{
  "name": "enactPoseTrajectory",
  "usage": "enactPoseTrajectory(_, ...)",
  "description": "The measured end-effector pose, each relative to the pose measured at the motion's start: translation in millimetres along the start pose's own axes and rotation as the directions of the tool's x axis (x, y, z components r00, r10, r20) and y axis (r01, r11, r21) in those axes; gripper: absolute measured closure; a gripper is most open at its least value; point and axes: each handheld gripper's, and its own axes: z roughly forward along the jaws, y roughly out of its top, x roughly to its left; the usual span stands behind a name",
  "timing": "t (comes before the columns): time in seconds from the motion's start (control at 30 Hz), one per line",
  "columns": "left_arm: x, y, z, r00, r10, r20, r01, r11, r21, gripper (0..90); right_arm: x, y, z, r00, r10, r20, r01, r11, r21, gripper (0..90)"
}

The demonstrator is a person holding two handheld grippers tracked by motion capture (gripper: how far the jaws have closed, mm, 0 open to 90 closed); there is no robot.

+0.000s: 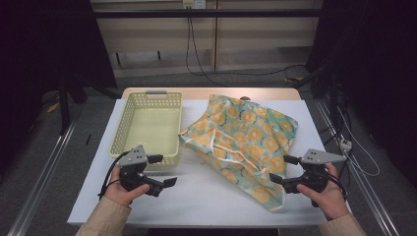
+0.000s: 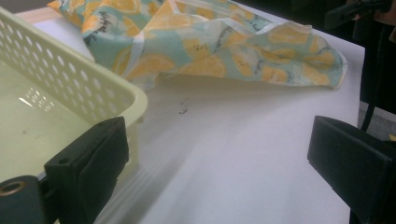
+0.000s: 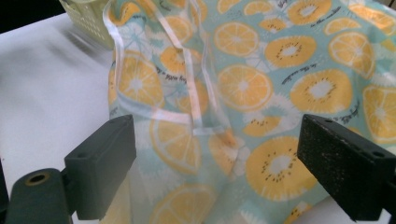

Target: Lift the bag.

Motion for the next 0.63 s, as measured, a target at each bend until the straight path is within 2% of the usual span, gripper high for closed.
enactPoseTrajectory(0.23, 4.7, -12.4, -8.2, 0.9995, -0.026, -0.015, 0.026, 0.9996, -0.008, 5.3, 3.2, -9.4, -0.3, 0.9999, -0.011, -0.005, 0.011, 1.000, 0.004, 11.4)
enactPoseTrajectory(0.43, 11.4, -23.1, -14.9, 0.9979, -0.052, -0.039, 0.052, 0.9987, 0.003, 5.2, 1.5, -19.1, -4.2, 1.0000, -0.006, -0.007, 0.007, 1.000, 0.007, 11.2)
enactPoseTrajectory(0.53, 13.4, -25.0, -14.1, 0.9978, -0.036, -0.056, 0.038, 0.9991, 0.019, 5.2, -0.2, -21.3, -5.1, 1.0000, 0.008, -0.004, -0.008, 1.000, 0.002, 11.2)
enactPoseTrajectory(0.63, 13.8, -25.5, -14.3, 0.9980, -0.037, -0.052, 0.037, 0.9992, 0.012, 5.2, -0.2, -21.7, -5.5, 1.0000, 0.007, -0.002, -0.007, 1.000, 0.003, 11.2)
